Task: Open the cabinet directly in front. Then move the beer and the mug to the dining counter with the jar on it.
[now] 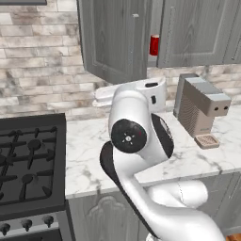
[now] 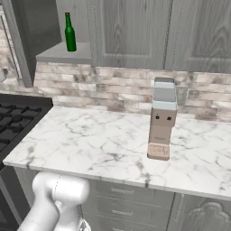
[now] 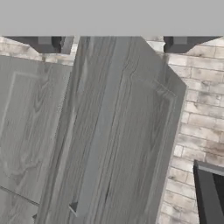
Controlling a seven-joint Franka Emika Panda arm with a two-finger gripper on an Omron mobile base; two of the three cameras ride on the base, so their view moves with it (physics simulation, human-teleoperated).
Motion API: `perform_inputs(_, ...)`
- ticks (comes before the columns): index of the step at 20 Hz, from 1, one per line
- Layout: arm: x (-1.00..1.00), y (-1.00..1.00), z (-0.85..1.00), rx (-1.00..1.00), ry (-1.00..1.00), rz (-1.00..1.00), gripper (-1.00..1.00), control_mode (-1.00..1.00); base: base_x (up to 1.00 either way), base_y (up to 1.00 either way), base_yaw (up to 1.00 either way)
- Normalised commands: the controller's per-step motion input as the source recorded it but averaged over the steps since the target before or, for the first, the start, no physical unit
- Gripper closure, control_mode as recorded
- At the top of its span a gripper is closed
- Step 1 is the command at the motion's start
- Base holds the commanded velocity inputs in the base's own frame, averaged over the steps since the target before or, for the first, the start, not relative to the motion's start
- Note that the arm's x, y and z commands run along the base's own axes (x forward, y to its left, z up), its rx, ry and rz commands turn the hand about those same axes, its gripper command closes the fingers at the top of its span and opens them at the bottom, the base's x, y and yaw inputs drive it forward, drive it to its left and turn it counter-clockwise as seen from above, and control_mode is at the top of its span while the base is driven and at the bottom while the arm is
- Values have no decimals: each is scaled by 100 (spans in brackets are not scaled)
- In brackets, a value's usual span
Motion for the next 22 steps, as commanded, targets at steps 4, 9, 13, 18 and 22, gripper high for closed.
perform_inputs(4,-92,-43,0,9,-9,3,-100,-100,0,0,0)
perform_inputs(9,-53,-100,-9,19,0,32,-100,-100,0,0,0)
perform_inputs(13,10,-83,-7,14,4,46,-100,-100,0,0,0)
perform_inputs(18,61,-65,0,8,1,44,-100,-100,0,0,0)
perform_inputs(22,61,-37,0,10,5,38,-100,-100,0,0,0)
